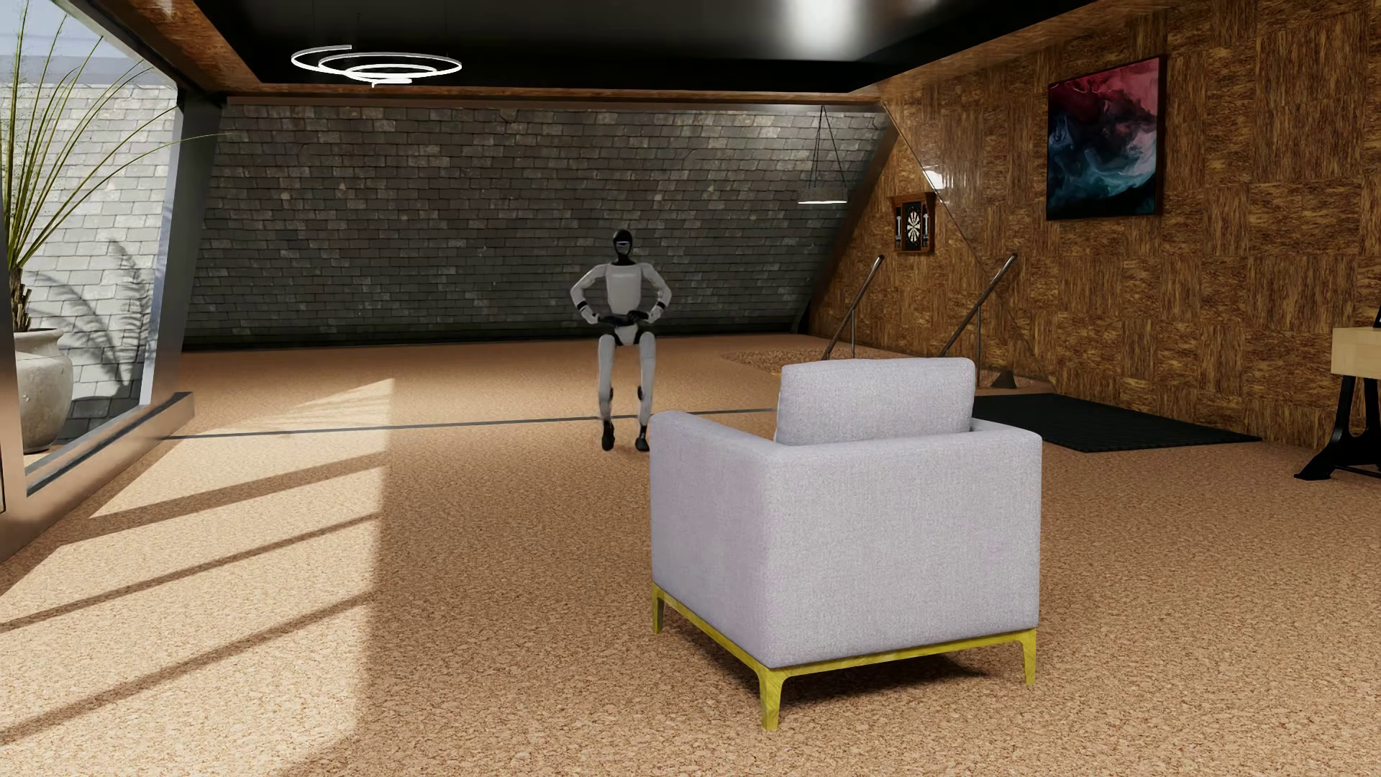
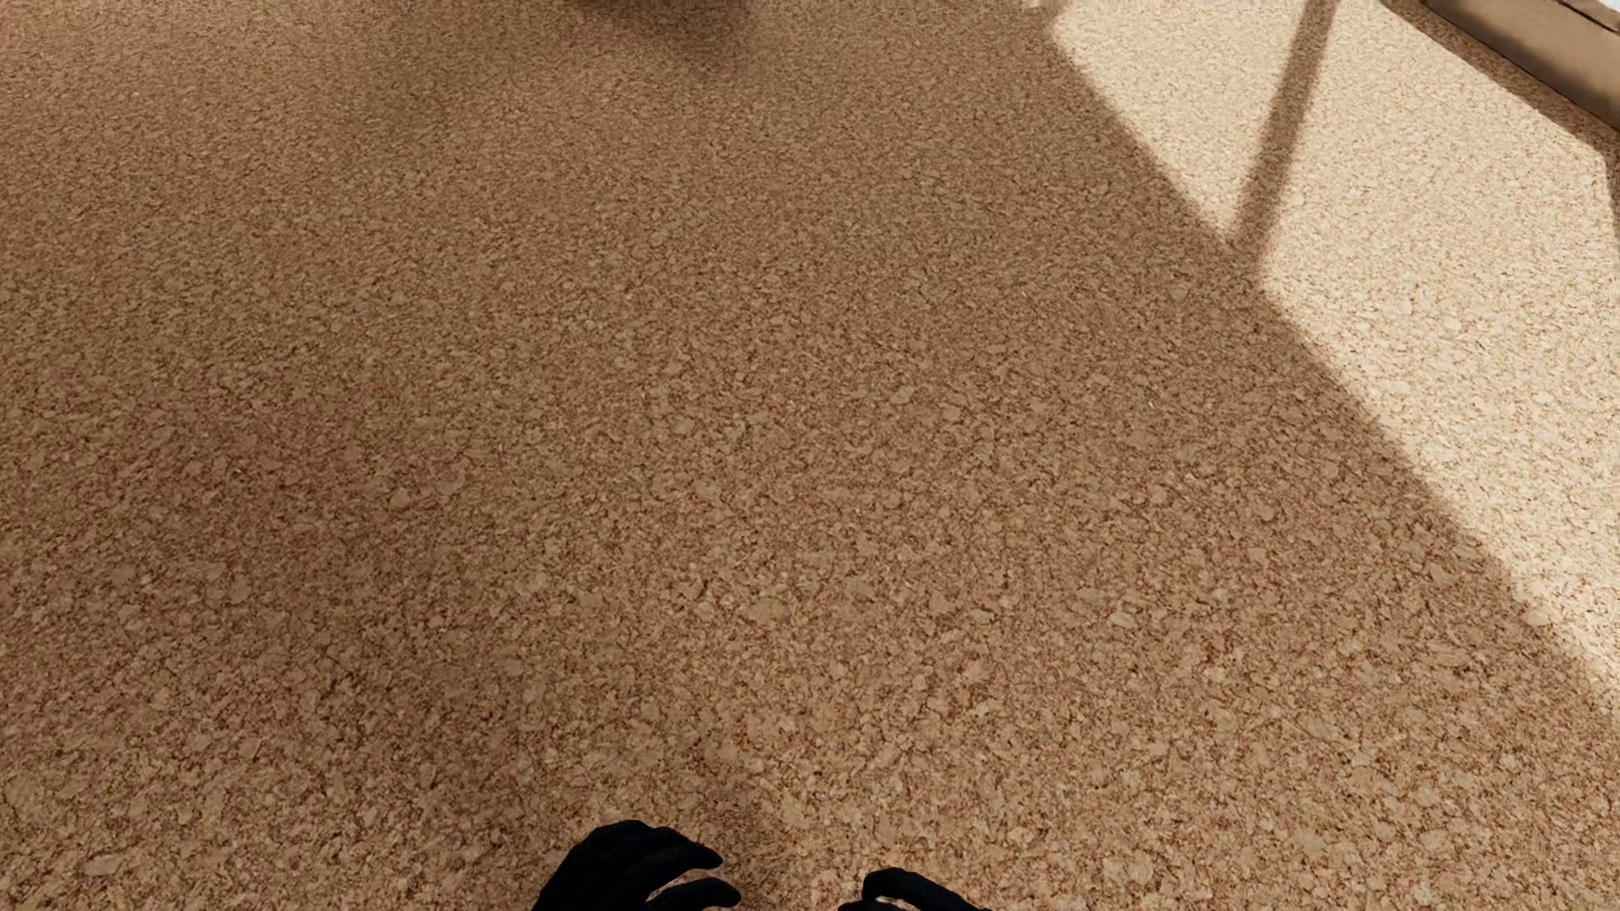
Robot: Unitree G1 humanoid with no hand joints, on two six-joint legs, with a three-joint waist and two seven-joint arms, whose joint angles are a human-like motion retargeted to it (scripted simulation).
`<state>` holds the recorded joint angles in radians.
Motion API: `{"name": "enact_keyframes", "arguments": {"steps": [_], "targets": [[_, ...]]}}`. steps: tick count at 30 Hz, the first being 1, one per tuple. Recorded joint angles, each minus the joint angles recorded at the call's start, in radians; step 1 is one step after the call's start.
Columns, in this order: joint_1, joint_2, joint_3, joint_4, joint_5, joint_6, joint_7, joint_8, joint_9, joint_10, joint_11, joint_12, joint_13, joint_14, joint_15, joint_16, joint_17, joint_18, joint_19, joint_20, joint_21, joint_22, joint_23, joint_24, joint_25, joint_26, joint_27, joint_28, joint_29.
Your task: Walk towards the armchair
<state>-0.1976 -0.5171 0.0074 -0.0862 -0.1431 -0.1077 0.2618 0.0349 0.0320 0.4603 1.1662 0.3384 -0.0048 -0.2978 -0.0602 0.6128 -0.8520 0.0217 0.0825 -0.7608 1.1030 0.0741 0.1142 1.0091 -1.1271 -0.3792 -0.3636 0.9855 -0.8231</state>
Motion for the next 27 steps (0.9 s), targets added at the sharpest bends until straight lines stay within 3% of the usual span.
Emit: {"name": "enact_keyframes", "arguments": {"steps": [1,3,5,7,8,10,12,15,17,18,20,22,24,27], "targets": [[0.030,-0.035,-0.003,-0.004,0.002,0.001,0.002,-0.021,0.001,-0.007,-0.085,0.001,0.008,-0.019,-0.040,0.003,0.005,0.000,-0.006,-0.004,-0.011,0.008,0.001,-0.004,-0.003,-0.001,0.003,0.000,0.009],[0.094,-0.080,-0.011,-0.008,0.004,0.004,0.000,-0.090,-0.002,-0.047,-0.327,-0.004,0.022,-0.039,-0.069,0.000,0.021,-0.002,-0.070,-0.006,-0.042,0.014,-0.002,-0.019,-0.015,-0.005,0.002,-0.001,0.016],[0.161,-0.092,-0.023,-0.013,0.032,0.011,-0.006,-0.134,-0.010,-0.101,-0.621,-0.012,0.037,-0.047,0.014,0.003,0.040,-0.007,-0.088,-0.014,-0.075,0.018,0.000,-0.030,-0.025,-0.007,-0.009,-0.001,0.027],[0.235,-0.090,-0.034,-0.012,0.105,0.026,-0.026,-0.055,-0.018,-0.157,-0.839,-0.025,0.055,-0.045,0.175,0.015,0.066,-0.014,-0.077,-0.029,-0.121,0.019,0.001,-0.045,-0.039,-0.007,-0.026,-0.001,0.044],[0.267,-0.070,-0.038,-0.010,0.141,0.036,-0.041,0.009,-0.021,-0.167,-0.855,-0.033,0.066,-0.046,0.249,0.021,0.079,-0.016,-0.135,-0.038,-0.152,0.021,-0.001,-0.056,-0.060,-0.006,-0.038,-0.001,0.041],[0.303,-0.059,-0.043,0.020,0.169,0.064,-0.060,0.008,-0.021,-0.130,-0.762,-0.044,0.062,-0.002,0.169,0.011,0.110,-0.029,-0.147,-0.028,-0.189,0.035,-0.008,-0.056,-0.117,-0.002,-0.075,0.000,-0.037],[0.304,-0.008,-0.052,0.064,0.190,0.097,-0.084,-0.023,-0.016,-0.041,-0.733,-0.029,0.046,0.131,0.113,-0.001,0.119,-0.060,-0.155,-0.003,-0.178,0.055,0.005,-0.029,-0.125,0.001,-0.084,0.000,-0.077],[0.175,0.102,-0.059,0.130,0.202,0.142,-0.173,-0.086,-0.008,0.290,-0.753,-0.047,0.057,0.448,0.038,0.078,0.141,-0.173,-0.148,-0.052,-0.183,0.072,0.011,-0.046,-0.104,-0.007,-0.078,0.000,0.010],[0.002,0.161,-0.063,0.201,0.216,0.171,-0.203,-0.129,-0.002,0.596,-0.744,-0.076,0.061,0.671,-0.033,0.132,0.161,-0.249,-0.144,-0.085,-0.165,0.062,0.026,-0.023,-0.069,0.001,-0.091,0.000,0.005],[-0.081,0.191,-0.062,0.234,0.226,0.186,-0.224,-0.149,0.002,0.710,-0.738,-0.085,0.053,0.675,-0.067,0.142,0.167,-0.271,-0.142,-0.093,-0.146,0.053,0.033,-0.022,-0.051,0.004,-0.095,0.000,-0.018],[-0.237,0.249,-0.054,0.277,0.246,0.210,-0.263,-0.179,0.008,0.818,-0.715,-0.089,0.022,0.480,-0.129,0.143,0.169,-0.195,-0.136,-0.085,-0.103,0.022,0.054,-0.031,-0.038,0.012,-0.095,0.000,-0.072],[-0.354,0.311,-0.040,0.290,0.254,0.218,-0.267,-0.189,0.009,0.747,-0.705,-0.066,-0.001,0.299,-0.175,0.147,0.165,-0.128,-0.128,-0.060,-0.049,-0.003,0.087,-0.009,-0.021,0.026,-0.085,0.000,-0.084],[-0.420,0.367,-0.024,0.271,0.250,0.209,-0.262,-0.182,0.005,0.496,-0.721,-0.049,-0.006,0.203,-0.206,0.133,0.155,-0.112,-0.120,-0.032,0.002,-0.013,0.104,0.015,0.000,0.037,-0.070,0.000,-0.074],[-0.402,0.455,-0.001,0.202,0.226,0.172,-0.315,-0.153,-0.012,-0.100,-0.804,-0.016,-0.031,0.265,-0.224,0.065,0.145,-0.114,-0.107,0.036,0.046,-0.016,0.115,0.032,0.011,0.031,-0.048,0.000,-0.091]]}}
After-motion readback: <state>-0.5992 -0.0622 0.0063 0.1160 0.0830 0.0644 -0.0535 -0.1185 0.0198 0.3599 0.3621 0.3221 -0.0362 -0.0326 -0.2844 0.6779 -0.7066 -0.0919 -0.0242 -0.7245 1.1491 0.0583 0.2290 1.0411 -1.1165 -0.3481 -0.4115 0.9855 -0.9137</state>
